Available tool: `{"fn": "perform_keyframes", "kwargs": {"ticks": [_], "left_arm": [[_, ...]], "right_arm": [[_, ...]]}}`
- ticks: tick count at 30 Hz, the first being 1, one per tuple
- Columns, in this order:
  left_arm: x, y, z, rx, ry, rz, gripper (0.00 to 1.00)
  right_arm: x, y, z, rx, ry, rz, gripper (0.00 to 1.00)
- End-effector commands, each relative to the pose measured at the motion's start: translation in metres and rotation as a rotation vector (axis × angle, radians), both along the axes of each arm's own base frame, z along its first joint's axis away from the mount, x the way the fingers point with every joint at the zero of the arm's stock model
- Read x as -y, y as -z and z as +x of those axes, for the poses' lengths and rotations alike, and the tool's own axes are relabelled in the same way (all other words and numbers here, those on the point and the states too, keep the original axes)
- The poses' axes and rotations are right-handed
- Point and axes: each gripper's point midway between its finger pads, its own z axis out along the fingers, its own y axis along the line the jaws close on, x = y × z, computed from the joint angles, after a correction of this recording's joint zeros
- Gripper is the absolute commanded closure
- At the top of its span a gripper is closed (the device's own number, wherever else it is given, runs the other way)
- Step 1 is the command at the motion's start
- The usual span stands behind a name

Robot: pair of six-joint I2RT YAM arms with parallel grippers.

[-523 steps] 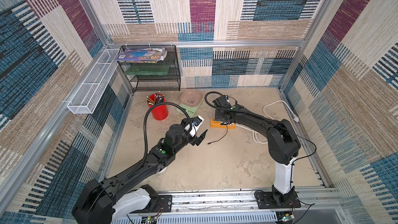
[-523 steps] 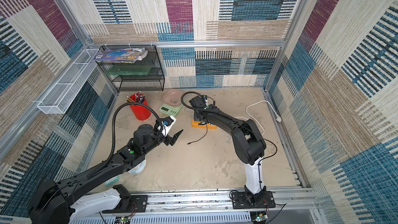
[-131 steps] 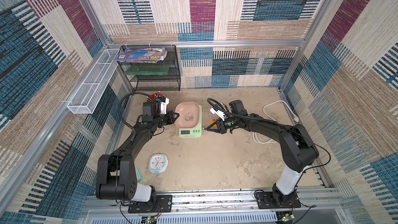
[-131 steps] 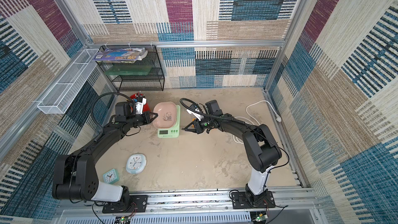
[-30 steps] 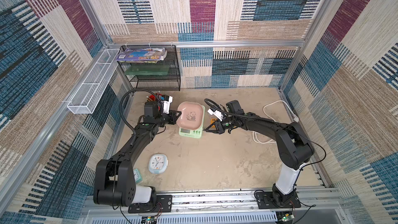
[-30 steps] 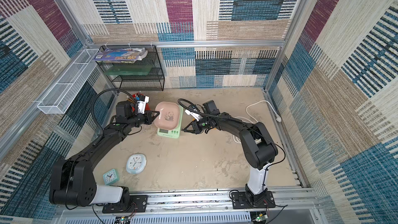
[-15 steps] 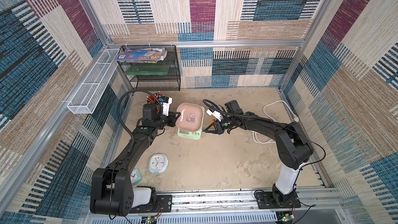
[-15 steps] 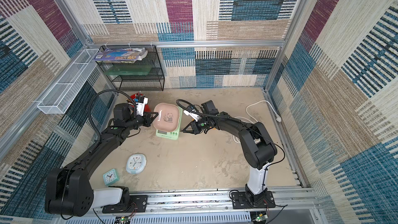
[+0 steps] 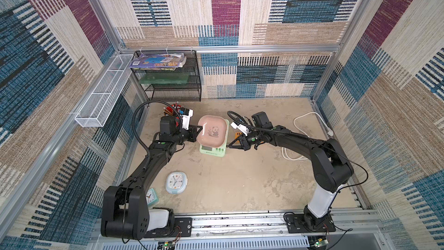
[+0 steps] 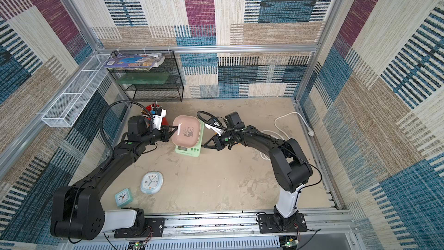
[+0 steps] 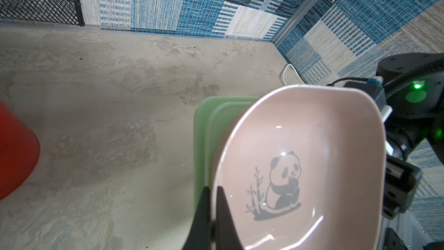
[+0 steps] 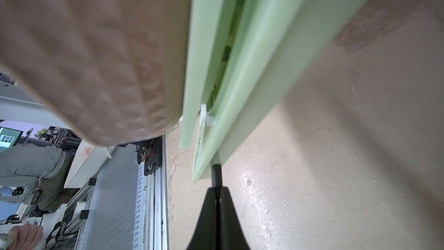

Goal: Charge the electronic scale
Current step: Insert the charging cable into the electronic scale, then place the electronic scale at the center of the board.

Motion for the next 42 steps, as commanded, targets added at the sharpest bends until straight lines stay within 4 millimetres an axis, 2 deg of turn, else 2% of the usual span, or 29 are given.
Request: {"fn": "perform_keyframes", "kwargs": {"ticks": [1, 7, 11, 17, 25, 32, 42], "left_arm": [[0.005, -0.008, 0.003, 0.005, 0.016, -0.041, 1.0], [0.004, 0.008, 0.011, -0.064, -0.027, -0.068, 1.0], [-0.001, 0.021, 0.019, -0.117, -0.079, -0.068, 1.0], [0.003, 0.031, 0.024, -0.157, -0.081, -0.097, 1.0], [0.0, 0.057, 0.035, -0.28, -0.152, -0.101, 1.0], [0.001, 0.083, 0.043, -0.398, -0.212, -0.06, 1.0], [0.015, 0.102, 0.05, -0.482, -0.247, 0.07, 1.0]], "right_arm": [[-0.002, -0.01, 0.009, 0.051, 0.015, 0.027, 0.94], [0.0, -0.007, 0.012, 0.055, 0.032, 0.016, 0.88], [0.002, -0.007, 0.013, 0.063, 0.038, 0.018, 0.8], [0.007, -0.012, 0.013, 0.092, 0.052, 0.032, 0.67], [0.019, -0.017, 0.026, 0.143, 0.139, 0.008, 0.64], [0.037, -0.032, 0.038, 0.229, 0.254, 0.001, 0.64], [0.055, -0.033, 0.051, 0.221, 0.345, -0.004, 0.65]]}}
